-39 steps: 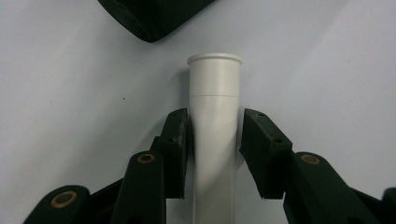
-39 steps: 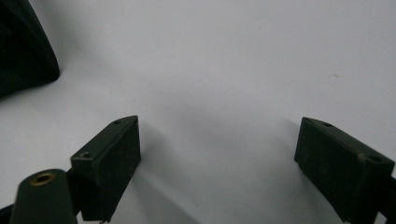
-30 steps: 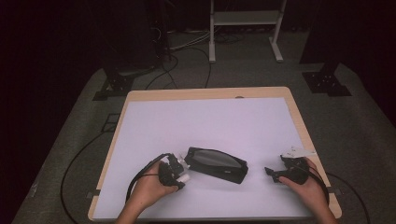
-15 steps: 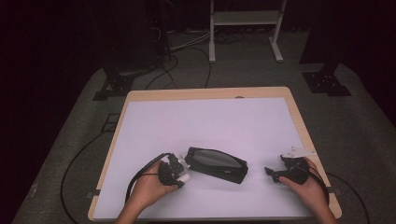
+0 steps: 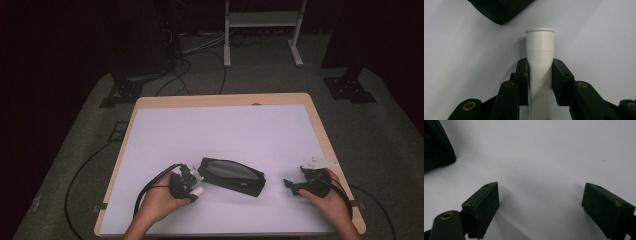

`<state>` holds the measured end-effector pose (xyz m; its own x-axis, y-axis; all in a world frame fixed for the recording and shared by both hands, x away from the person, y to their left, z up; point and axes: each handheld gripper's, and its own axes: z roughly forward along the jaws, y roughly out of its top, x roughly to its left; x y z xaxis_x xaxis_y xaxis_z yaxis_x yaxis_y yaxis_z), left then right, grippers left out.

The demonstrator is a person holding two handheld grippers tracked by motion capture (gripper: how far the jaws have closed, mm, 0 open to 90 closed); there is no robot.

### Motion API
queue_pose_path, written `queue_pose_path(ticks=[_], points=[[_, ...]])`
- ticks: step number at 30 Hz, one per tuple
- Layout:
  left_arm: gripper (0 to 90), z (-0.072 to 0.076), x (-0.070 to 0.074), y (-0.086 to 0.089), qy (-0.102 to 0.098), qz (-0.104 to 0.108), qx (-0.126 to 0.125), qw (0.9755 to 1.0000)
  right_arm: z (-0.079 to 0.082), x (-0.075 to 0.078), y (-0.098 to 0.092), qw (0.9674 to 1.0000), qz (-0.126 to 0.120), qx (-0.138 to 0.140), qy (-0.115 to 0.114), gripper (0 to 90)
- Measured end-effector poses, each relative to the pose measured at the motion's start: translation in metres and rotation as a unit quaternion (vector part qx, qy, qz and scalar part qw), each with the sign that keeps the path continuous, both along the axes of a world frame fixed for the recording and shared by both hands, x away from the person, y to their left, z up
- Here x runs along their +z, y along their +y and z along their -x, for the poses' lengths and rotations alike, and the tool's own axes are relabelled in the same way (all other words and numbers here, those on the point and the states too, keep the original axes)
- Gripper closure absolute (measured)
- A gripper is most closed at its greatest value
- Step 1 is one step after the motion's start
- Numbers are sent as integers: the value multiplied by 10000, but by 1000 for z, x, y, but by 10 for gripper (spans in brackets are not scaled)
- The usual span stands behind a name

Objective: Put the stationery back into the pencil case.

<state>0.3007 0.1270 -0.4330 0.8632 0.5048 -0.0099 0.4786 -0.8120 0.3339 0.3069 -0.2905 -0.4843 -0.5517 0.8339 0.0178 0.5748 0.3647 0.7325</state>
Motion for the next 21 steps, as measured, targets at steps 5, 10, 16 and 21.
queue_pose_path(ticks=[5,10,16,21], points=[[690,1,9,2,-84,70,13,9999,0,0,0,10000,8,5,-2,130],[690,2,22,5,-199,153,15,9997,0,0,0,10000,7,3,-1,130],[690,4,37,7,-350,250,-11,9991,0,0,0,10000,6,2,0,130],[690,5,44,7,-397,307,-32,9987,0,0,0,10000,4,1,1,130]])
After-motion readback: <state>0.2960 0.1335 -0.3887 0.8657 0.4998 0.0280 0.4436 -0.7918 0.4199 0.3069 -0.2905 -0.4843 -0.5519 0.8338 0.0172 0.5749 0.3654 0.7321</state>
